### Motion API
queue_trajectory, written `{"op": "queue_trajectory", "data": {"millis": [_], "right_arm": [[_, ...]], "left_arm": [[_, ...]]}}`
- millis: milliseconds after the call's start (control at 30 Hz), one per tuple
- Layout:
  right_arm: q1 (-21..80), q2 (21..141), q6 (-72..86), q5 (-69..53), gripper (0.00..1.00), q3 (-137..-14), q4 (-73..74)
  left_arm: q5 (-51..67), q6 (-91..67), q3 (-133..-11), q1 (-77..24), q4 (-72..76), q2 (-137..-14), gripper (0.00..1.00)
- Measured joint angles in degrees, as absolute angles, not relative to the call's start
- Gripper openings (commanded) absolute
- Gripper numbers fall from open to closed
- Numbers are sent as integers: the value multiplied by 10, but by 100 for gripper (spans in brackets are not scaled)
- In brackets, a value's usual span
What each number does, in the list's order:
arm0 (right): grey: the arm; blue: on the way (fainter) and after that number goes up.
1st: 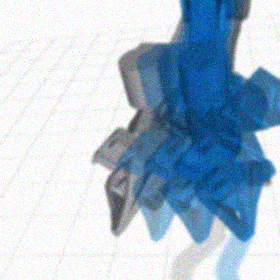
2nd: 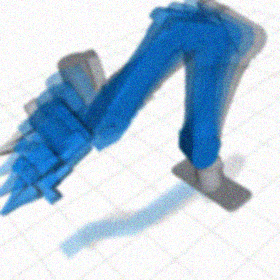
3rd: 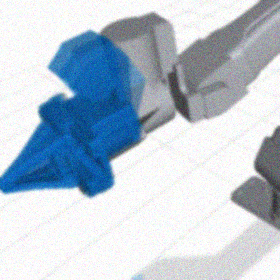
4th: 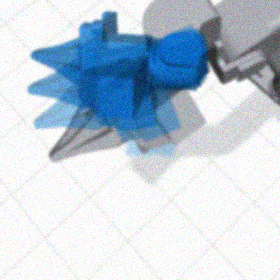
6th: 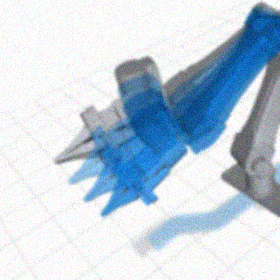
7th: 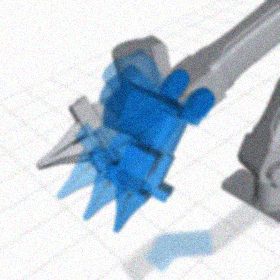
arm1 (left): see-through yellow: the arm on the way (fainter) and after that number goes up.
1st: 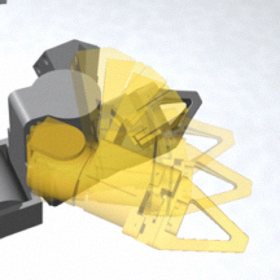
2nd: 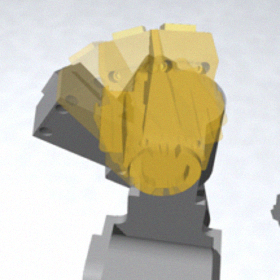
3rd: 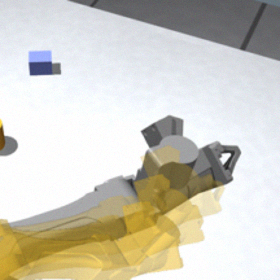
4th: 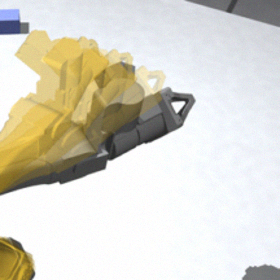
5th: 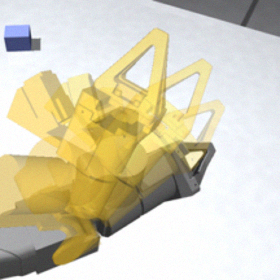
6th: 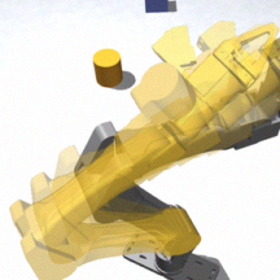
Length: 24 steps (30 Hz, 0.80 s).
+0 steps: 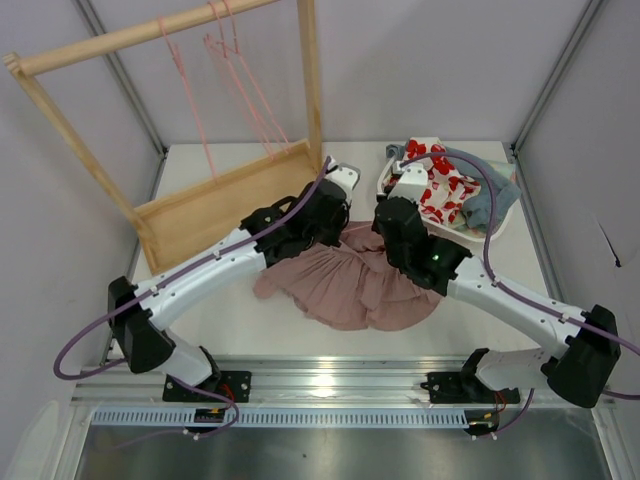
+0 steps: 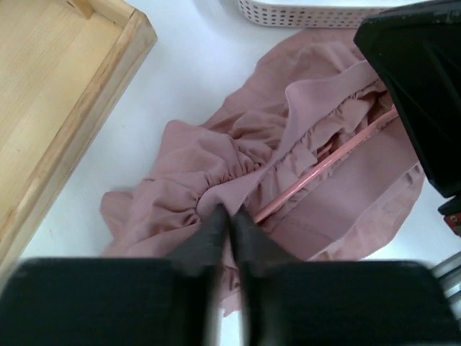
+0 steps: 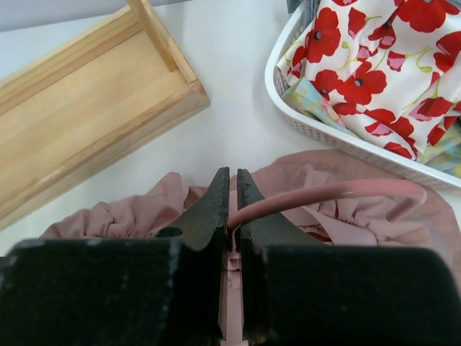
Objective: Place the skirt on the hanger
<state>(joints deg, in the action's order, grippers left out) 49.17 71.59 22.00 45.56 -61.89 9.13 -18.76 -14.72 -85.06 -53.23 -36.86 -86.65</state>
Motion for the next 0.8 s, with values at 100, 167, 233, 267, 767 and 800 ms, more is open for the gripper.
{"op": "queue_trajectory", "data": {"millis": [100, 167, 233, 267, 767, 800], "right_arm": [[492, 722, 200, 446, 0, -632, 102], [493, 730, 187, 433, 0, -651, 113], [493, 740, 171, 414, 0, -675, 118], [493, 742, 164, 406, 0, -684, 122], [478, 749, 78, 204, 0, -860, 224], [480, 751, 76, 193, 0, -868, 229]], "left_arm": [[-186, -147, -841, -532, -371, -852, 51], [-184, -146, -841, -532, -373, -837, 60], [-178, -135, -841, -533, -377, -819, 77], [-175, -126, -841, -533, -379, -807, 82], [-11, 86, -770, -533, -366, -537, 99], [-2, 92, -774, -533, -367, -539, 99]]}}
